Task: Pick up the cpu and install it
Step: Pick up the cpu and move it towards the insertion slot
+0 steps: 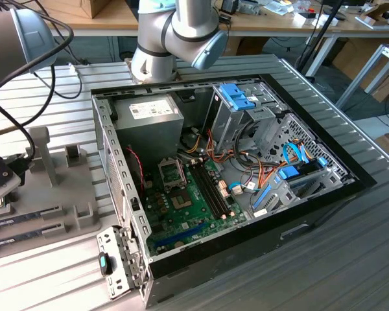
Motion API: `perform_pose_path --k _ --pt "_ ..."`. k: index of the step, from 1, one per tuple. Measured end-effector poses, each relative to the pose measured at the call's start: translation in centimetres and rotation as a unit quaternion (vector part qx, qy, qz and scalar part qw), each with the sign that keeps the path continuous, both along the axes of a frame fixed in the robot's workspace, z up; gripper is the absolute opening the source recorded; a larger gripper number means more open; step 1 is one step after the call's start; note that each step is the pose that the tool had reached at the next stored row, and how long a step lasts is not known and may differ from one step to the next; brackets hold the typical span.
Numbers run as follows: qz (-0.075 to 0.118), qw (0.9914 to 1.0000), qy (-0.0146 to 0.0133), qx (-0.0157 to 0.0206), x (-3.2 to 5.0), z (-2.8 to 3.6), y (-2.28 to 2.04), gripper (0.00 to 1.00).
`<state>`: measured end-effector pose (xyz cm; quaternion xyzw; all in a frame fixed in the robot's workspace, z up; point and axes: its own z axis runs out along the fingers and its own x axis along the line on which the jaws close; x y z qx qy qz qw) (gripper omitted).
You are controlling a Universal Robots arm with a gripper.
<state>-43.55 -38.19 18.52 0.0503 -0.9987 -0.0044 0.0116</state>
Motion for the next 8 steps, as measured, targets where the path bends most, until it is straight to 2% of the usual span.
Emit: perform_pose_path --k 4,6,8 --pt "0.000 1.00000 0.0000 0.0000 0.00 0.00 0.00 0.58" --pt "0.000 1.00000 0.0000 0.0000 0.00 0.00 0.00 0.47" --pt "0.000 1.00000 0.0000 0.0000 0.00 -0.01 0.00 0.47"
